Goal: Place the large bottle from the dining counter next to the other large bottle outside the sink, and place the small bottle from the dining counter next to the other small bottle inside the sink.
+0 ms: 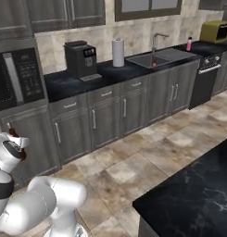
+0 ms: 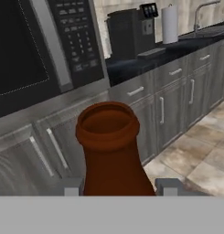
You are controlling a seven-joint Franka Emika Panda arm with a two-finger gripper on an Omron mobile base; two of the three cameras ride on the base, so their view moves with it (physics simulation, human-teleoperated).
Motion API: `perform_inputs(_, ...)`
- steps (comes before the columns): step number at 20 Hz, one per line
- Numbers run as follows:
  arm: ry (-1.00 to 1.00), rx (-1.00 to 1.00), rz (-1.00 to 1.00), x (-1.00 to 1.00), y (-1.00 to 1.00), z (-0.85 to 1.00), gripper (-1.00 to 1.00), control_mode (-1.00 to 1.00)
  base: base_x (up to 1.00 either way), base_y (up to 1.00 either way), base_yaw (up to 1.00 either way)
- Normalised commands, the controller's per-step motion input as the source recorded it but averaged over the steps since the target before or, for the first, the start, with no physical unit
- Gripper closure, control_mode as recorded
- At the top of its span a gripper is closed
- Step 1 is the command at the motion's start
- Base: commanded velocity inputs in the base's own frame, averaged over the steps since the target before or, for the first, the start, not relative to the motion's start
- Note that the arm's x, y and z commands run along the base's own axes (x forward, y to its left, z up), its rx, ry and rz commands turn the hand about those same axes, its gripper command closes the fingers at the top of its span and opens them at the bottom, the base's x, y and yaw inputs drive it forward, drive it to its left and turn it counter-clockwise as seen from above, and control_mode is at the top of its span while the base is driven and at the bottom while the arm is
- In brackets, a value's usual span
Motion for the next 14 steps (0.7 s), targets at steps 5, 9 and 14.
perform_inputs(5,0.0,0.0,0.0,0.0,0.0,0.0,1.0,1.0,0.58,0.0,-0.33)
perform_inputs(9,0.0,0.0,0.0,0.0,0.0,0.0,1.0,1.0,0.66,0.0,-0.31)
perform_inputs(14,0.0,0.0,0.0,0.0,0.0,0.0,1.0,1.0,0.77,0.0,-0.27)
